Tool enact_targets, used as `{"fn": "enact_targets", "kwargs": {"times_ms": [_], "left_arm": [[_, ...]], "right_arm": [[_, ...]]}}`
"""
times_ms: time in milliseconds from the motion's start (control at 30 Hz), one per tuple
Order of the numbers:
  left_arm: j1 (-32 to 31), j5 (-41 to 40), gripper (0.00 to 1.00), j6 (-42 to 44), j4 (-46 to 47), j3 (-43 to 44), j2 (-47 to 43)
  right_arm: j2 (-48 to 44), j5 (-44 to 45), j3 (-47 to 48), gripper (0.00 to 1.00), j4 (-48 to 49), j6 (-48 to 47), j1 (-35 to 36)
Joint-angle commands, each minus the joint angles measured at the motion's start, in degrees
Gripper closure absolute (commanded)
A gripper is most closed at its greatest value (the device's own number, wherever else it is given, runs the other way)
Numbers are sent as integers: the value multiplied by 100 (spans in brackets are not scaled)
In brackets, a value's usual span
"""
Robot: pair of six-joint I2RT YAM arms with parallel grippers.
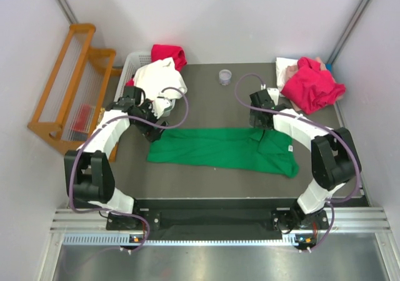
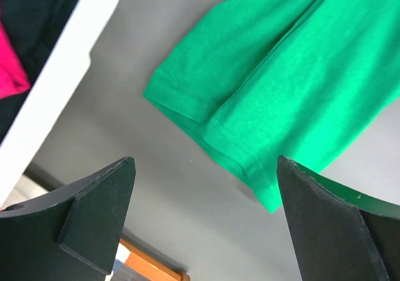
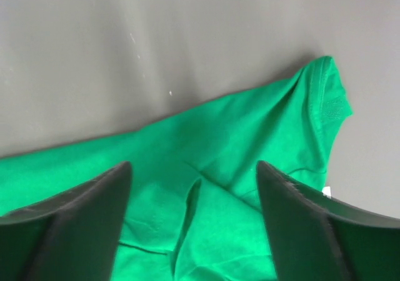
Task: Fold and stack the t-shirts
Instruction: Fold the tshirt
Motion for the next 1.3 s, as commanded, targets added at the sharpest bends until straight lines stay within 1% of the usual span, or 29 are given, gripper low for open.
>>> {"fn": "enact_targets", "kwargs": {"times_ms": [0,67,100,267,333,400,433,500,533,600,733,867,1100,1267], "left_arm": [[-8,360,1,-44,-230,131,-558],[-17,509,1,-61,-213,140,-759],[-26,536,1,-96,-221,148,-813],[-131,712,1,-342,-291,341,-981],[-271,747,1,-518,-318,403,-963],[-420,599,1,-668,-230,403,-919],[-613,511,1,-677,-221,395,-823],[-816,196,1,-756,-169,351,-691],[-999,115,1,-799,-151,333,-560],[-1115,88,1,-905,-72,307,-436],[-1256,193,1,-1098,209,271,-16],[-1353,176,1,-1117,175,394,460],[-1318,44,1,-940,113,430,1338],[-1098,299,1,-1002,192,368,1665]], "right_arm": [[-3,258,347,12,-35,-106,-70],[-100,276,373,10,-176,-115,-70],[-309,224,356,11,-228,-97,-70],[-1389,-513,-109,11,-483,131,-9],[-1672,-916,-504,12,-510,193,35],[-1945,-1164,-855,13,-545,316,70],[-2033,-1339,-970,13,-537,368,123],[-2209,-1490,-1277,14,-502,448,167],[-2236,-1612,-1366,14,-501,491,219],[-2271,-1666,-1586,15,-467,518,299],[-2184,-1413,-1789,15,-396,475,352],[-2017,-1209,-1850,15,-326,395,361],[-1788,-1490,-1894,16,-62,518,387],[-1595,-1429,-1973,15,61,545,440]]}}
